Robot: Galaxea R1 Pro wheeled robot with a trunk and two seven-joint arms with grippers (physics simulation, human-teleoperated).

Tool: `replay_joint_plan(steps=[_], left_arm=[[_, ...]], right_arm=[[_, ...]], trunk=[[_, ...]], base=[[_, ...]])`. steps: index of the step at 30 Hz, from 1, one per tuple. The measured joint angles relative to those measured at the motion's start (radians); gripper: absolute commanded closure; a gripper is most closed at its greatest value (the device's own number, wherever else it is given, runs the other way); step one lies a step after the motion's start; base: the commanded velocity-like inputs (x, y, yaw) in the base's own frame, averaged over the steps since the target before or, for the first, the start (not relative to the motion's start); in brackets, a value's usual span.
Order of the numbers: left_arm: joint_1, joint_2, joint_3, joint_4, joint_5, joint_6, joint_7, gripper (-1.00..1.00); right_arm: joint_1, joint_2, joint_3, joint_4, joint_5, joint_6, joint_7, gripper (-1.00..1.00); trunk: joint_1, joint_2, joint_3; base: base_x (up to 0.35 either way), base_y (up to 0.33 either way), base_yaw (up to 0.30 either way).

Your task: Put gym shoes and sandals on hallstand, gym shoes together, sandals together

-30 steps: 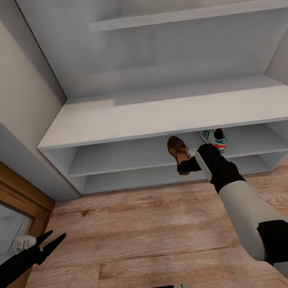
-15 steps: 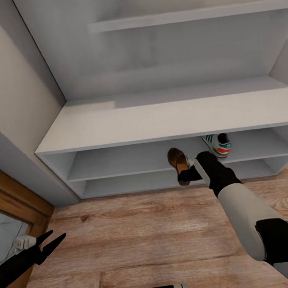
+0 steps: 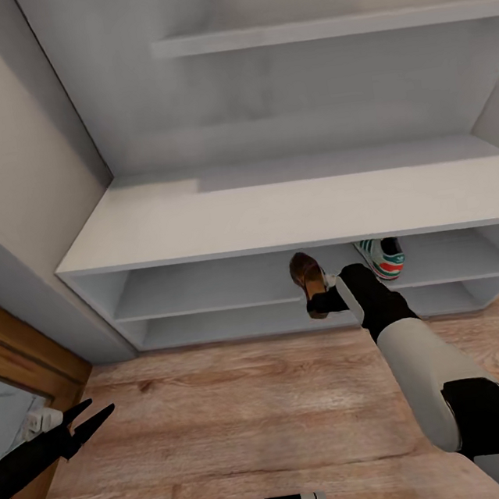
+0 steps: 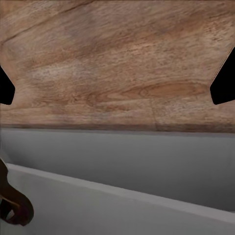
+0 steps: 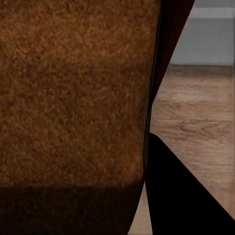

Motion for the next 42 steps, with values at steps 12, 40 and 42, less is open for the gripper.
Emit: replay_joint_plan(steps=[12, 40, 42], left_arm=[[0.000, 0.000, 0.000, 0.000, 0.000, 0.000, 0.000, -1.00], [0.000, 0.000, -0.006, 0.000, -0.001, 0.000, 0.000, -1.00], [0.000, 0.000, -0.007, 0.000, -0.001, 0.000, 0.000, -1.00]], right_arm=[[0.000, 0.000, 0.000, 0.001, -0.001, -0.091, 0.000, 1.00], [0.000, 0.000, 0.000, 0.004, 0.004, -0.184, 0.000, 1.00], [0.000, 0.000, 0.000, 0.008, 0.005, -0.224, -0.001, 1.00]], trunk=[[0.000, 0.000, 0.000], [0.000, 0.000, 0.000], [0.000, 0.000, 0.000]], base=[[0.063, 0.000, 0.000], [0.000, 0.000, 0.000], [0.000, 0.000, 0.000]])
